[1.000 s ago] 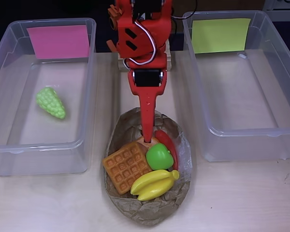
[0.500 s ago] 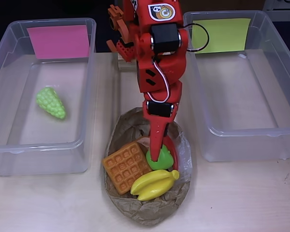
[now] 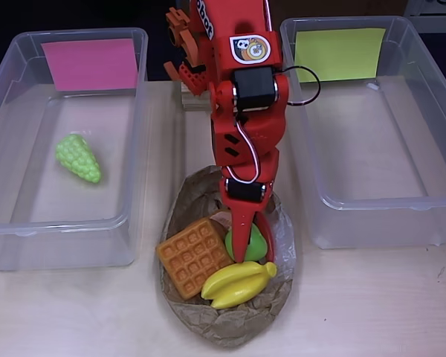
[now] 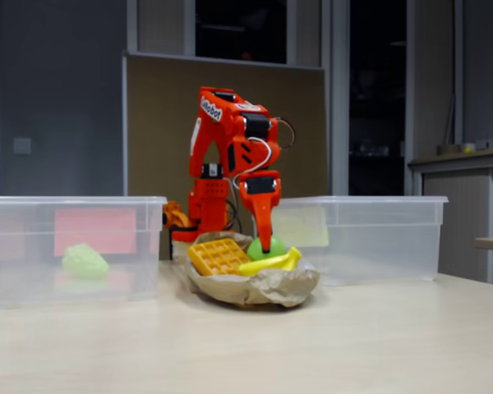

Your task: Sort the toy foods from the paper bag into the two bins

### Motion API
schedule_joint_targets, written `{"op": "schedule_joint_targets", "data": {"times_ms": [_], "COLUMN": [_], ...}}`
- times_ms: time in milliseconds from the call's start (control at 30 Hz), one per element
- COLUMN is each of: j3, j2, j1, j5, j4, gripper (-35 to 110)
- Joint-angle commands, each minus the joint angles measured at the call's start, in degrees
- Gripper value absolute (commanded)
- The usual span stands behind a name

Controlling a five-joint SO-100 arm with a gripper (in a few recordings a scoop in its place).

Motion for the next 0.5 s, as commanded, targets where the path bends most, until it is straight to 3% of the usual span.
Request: {"op": "schedule_joint_targets", "data": {"times_ms": [0, 200, 467], "j3": [-2.72, -5.8, -11.43], "j2": [-0.09, -0.53, 7.21], "j1": [-0.44, -0.18, -0.09], "j5": [-0.7, -1.41, -4.57], "j4": [0.0, 2.99, 14.24], "gripper": [27, 24, 25]}}
